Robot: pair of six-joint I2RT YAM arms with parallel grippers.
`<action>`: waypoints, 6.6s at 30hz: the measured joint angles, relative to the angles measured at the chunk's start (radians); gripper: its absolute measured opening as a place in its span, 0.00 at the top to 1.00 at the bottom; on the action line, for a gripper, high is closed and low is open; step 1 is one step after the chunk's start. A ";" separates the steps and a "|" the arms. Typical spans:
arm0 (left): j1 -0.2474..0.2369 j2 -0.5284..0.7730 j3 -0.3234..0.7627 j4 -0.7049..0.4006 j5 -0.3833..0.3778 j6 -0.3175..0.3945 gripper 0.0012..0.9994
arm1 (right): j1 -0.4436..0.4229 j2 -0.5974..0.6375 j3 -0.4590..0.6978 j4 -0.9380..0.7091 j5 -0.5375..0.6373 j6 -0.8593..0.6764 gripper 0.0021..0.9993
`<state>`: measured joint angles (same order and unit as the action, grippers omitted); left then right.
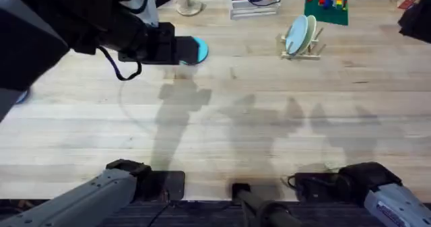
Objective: Pick up the plates from the table one by one and place each into a slot on the dish rack.
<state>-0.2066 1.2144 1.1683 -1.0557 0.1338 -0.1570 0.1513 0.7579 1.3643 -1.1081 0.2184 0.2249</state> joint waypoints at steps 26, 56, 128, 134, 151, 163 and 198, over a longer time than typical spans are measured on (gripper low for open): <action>0.151 0.055 0.128 0.037 0.282 0.040 0.96 | 0.000 -0.002 0.000 0.008 -0.003 0.003 0.00; 0.369 0.572 0.312 0.130 0.630 0.132 0.96 | 0.000 -0.002 0.000 0.008 -0.003 0.003 0.00; 0.436 0.992 0.420 0.113 0.606 0.247 0.96 | 0.000 0.000 0.000 0.008 -0.041 0.030 0.01; 0.434 0.992 0.424 0.110 0.598 0.247 0.96 | 0.000 0.055 0.000 0.008 -0.120 0.054 0.00; 0.434 0.992 0.424 0.110 0.595 0.247 0.96 | 0.062 0.523 0.000 0.232 -0.423 0.134 0.00; 0.433 0.992 0.424 0.110 0.595 0.247 0.96 | 0.219 0.870 0.000 0.551 -0.458 0.292 0.00; 0.434 0.992 0.425 0.109 0.595 0.247 0.96 | 0.407 1.316 0.001 1.147 -0.526 0.613 0.00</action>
<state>0.2272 2.2066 1.5929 -0.9463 0.7288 0.0902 0.5579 2.0739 1.3655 0.0392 -0.3080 0.8383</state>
